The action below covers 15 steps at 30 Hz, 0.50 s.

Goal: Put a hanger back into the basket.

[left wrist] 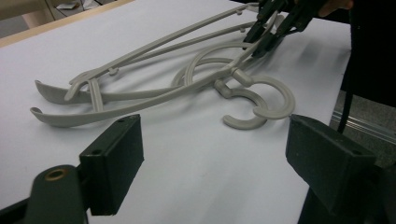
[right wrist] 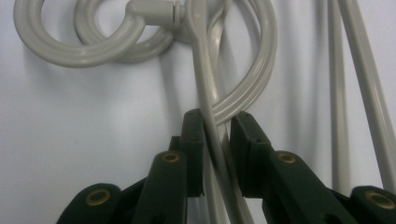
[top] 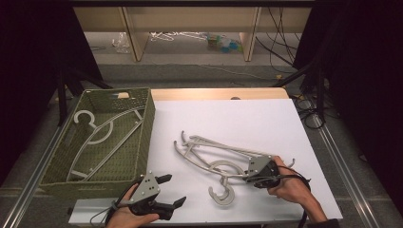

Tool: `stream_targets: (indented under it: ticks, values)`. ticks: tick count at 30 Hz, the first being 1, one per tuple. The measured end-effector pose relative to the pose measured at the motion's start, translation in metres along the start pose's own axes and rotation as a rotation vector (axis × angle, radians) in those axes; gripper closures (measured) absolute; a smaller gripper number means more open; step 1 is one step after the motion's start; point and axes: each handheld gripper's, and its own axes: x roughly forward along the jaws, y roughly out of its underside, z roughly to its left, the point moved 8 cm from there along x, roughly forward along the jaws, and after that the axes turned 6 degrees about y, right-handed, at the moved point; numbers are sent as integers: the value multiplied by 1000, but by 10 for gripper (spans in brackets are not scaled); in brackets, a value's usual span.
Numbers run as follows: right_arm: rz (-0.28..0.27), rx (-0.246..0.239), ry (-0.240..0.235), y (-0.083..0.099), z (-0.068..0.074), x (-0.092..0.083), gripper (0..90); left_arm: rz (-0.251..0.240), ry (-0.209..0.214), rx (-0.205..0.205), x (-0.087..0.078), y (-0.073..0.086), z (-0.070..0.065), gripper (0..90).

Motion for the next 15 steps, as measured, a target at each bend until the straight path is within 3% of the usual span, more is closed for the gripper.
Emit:
stream_targets:
  ticks: [4,5,8,11,15]
  values:
    - [-13,-20,1,-3,-1,-7,765,7,-32,28,9,-6,6,219]
    - [-19,-25,5,-4,-1,-9,767,20,-43,63,10,-7,9,227]
    - [-25,-44,5,-8,1,-14,773,36,-69,79,21,-12,15,250]
    - [-37,-52,-2,-11,3,-20,779,39,-64,66,32,-20,16,295]
    - [-50,-44,-20,-13,7,-25,789,94,-53,127,51,-23,17,307]
